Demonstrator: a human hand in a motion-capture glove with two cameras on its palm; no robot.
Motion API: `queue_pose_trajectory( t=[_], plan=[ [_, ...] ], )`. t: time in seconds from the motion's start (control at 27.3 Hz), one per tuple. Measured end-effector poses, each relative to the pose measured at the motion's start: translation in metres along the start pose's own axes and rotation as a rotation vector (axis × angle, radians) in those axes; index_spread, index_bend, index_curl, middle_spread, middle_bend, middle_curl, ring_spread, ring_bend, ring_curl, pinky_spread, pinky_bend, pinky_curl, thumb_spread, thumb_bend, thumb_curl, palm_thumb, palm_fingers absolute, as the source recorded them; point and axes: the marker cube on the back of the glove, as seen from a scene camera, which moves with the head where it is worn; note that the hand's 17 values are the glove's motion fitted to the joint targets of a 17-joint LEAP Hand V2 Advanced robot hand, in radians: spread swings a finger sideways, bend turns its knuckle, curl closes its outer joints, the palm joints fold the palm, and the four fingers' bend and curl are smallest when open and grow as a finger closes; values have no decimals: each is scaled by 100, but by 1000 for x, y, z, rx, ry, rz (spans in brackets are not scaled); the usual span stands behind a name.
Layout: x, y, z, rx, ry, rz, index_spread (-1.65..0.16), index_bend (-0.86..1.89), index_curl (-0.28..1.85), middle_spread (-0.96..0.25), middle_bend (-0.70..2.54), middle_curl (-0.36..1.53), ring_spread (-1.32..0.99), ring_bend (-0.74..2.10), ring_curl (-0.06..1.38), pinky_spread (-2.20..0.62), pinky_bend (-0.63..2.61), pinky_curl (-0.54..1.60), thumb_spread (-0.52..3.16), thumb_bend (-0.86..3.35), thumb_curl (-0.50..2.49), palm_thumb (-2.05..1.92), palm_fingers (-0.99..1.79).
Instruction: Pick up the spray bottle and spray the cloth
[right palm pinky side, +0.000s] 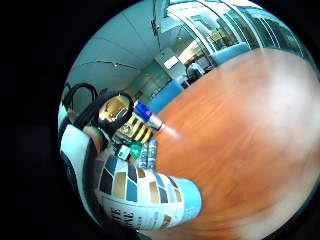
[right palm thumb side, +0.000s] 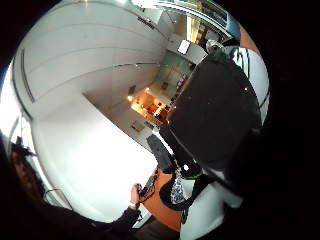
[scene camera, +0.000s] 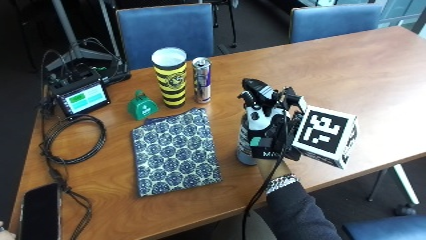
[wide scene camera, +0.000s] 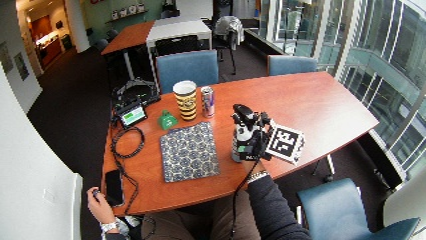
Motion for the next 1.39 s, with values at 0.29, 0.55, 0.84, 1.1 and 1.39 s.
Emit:
queue_pose_trajectory(
  t=[0.29, 0.55, 0.84, 1.1, 1.39],
  plan=[
    [-2, 4, -15, 69, 2, -12, -30, 30, 42, -25, 63, 52, -23, 55, 42, -31, 41, 39, 105, -3, 27, 49, 143],
    [0, 2, -12, 74, -4, 6, -30, 31, 45, -26, 66, 52, -24, 56, 43, -30, 42, 39, 106, -2, 27, 49, 141],
    [16, -9, -1, -68, -75, 13, -30, 32, 47, -25, 68, 52, -23, 57, 43, -30, 43, 39, 105, -3, 27, 47, 140],
    [-36, -35, -3, -352, -25, -153, -30, 32, 49, -25, 66, 51, -22, 58, 43, -30, 42, 38, 104, -5, 26, 41, 139],
    [-68, -67, -17, -528, 113, -297, -30, 33, 50, -25, 68, 51, -23, 58, 43, -24, 39, 38, 103, -3, 26, 37, 139]
  ],
)
